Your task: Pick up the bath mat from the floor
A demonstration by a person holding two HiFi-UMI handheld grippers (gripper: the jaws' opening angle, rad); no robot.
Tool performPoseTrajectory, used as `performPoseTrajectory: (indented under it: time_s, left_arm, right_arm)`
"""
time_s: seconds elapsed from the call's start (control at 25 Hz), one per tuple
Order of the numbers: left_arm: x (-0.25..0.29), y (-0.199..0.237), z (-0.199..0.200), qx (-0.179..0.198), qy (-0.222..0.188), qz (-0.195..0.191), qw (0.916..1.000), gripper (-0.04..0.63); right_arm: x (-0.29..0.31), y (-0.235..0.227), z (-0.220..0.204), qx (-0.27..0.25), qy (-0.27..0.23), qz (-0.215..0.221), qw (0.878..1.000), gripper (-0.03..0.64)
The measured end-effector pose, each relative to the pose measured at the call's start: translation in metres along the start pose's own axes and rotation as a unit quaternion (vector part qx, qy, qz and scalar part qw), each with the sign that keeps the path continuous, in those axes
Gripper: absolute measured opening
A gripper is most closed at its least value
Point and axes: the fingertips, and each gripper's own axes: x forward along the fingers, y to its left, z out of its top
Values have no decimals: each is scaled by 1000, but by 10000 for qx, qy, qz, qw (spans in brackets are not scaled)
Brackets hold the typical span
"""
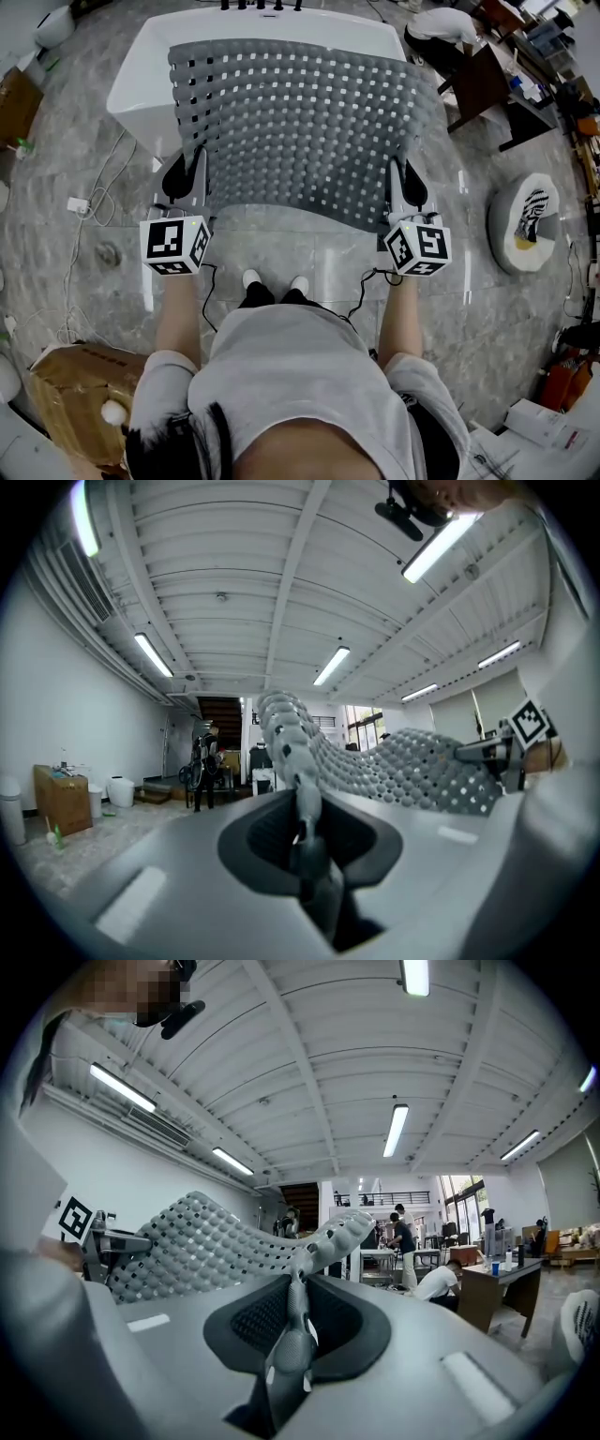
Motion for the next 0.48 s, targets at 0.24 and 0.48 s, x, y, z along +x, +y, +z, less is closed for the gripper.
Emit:
performPoseTrajectory:
  time_s: [0.24,0.48]
  left_arm:
    - [-3,-2,4,-29,-38,42,10000,48]
    - [-6,-2,3,-11,-58,80,10000,48]
  right_arm:
    - [-3,-2,5,-65,-69,13,10000,55]
    - [-6,-1,1,-72,-88,4,9999,55]
